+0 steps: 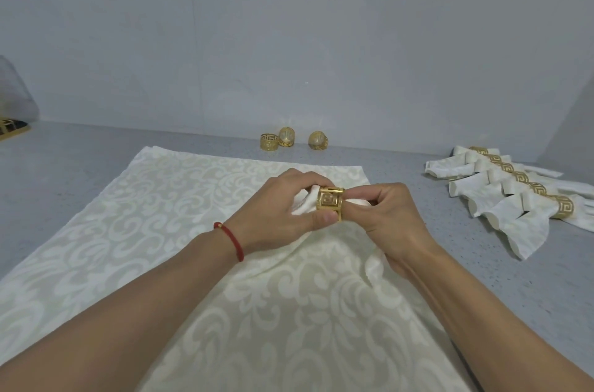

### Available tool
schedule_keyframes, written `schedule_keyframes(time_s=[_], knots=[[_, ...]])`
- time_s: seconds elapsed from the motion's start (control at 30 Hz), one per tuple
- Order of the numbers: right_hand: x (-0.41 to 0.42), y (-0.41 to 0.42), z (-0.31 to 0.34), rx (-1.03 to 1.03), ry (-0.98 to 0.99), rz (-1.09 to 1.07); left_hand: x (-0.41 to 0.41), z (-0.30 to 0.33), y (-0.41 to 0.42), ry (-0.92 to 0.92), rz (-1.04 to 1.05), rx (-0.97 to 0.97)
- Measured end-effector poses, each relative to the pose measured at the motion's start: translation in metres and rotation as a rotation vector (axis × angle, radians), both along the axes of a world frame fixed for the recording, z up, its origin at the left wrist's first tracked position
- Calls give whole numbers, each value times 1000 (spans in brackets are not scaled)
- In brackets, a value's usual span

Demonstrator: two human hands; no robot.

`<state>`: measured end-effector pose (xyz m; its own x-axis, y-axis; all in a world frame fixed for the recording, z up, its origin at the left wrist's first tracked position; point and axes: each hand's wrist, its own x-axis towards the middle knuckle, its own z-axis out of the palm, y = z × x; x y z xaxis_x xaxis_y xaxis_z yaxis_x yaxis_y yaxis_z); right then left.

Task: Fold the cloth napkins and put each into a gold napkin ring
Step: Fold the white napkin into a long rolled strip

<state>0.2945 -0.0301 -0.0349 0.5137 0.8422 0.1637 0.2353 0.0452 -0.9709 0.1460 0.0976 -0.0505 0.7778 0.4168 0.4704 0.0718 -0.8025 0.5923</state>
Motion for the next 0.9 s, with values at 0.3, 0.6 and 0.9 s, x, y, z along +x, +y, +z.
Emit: schedule_keyframes(time_s=[0.3, 0.6, 0.9], knots=[[10, -5, 2, 83, 180, 5, -12, 6, 9, -66, -91, -348], [18, -11, 1, -156, -1015, -94, -11, 5, 11, -64, 44, -242], [16, 1, -11, 68, -660, -57, -13, 9, 2, -122, -52, -458]])
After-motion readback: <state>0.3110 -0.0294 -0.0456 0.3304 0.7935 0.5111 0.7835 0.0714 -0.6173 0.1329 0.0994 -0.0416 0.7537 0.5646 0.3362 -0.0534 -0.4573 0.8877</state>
